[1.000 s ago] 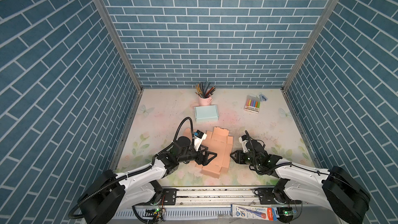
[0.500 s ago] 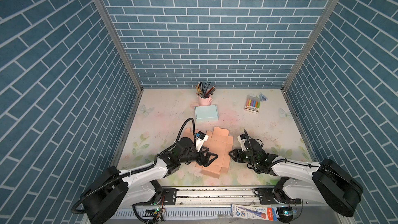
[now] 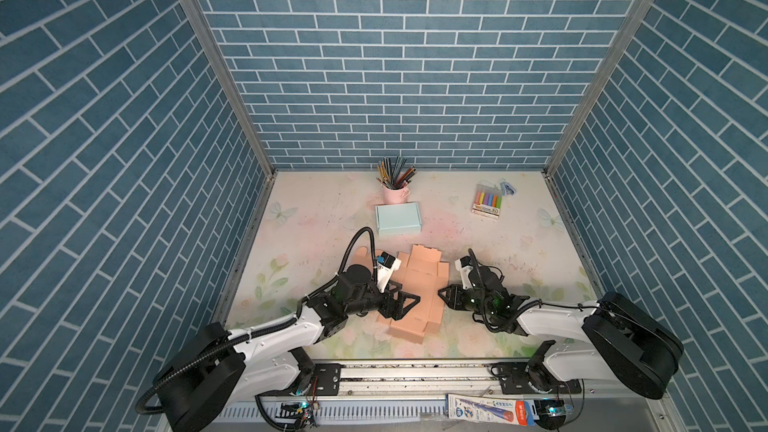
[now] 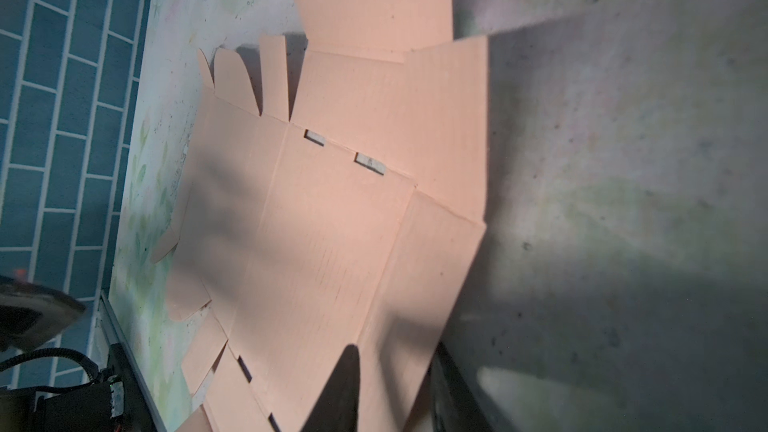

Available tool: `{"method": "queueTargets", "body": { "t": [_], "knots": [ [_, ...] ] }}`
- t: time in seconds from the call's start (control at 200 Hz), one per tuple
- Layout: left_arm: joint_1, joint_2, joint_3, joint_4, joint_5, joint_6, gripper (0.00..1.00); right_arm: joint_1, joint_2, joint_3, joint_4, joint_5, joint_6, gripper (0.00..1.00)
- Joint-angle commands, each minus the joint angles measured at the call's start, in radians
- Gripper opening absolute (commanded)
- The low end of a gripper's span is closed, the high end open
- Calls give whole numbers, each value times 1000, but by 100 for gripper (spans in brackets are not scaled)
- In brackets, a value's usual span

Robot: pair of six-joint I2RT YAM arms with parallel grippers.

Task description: Fold the paper box

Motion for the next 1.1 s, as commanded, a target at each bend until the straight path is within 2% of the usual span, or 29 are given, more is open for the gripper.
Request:
{"method": "queueTargets", "body": {
  "t": [0.0, 0.29, 0.72, 1.095],
  "knots": [
    [-6, -19, -5, 16, -20, 16, 88, -12, -6, -11, 5, 11, 38, 27],
    [-7, -1, 2, 1, -39, 27, 88, -17, -83, -29, -26, 62, 15, 21],
    [-6, -20, 7, -36, -78, 35, 88, -31, 18, 6, 28, -12, 22, 23],
    [-6, -14, 4, -54, -123, 47, 88, -66, 67, 12, 93, -63, 43, 21]
  ]
}}
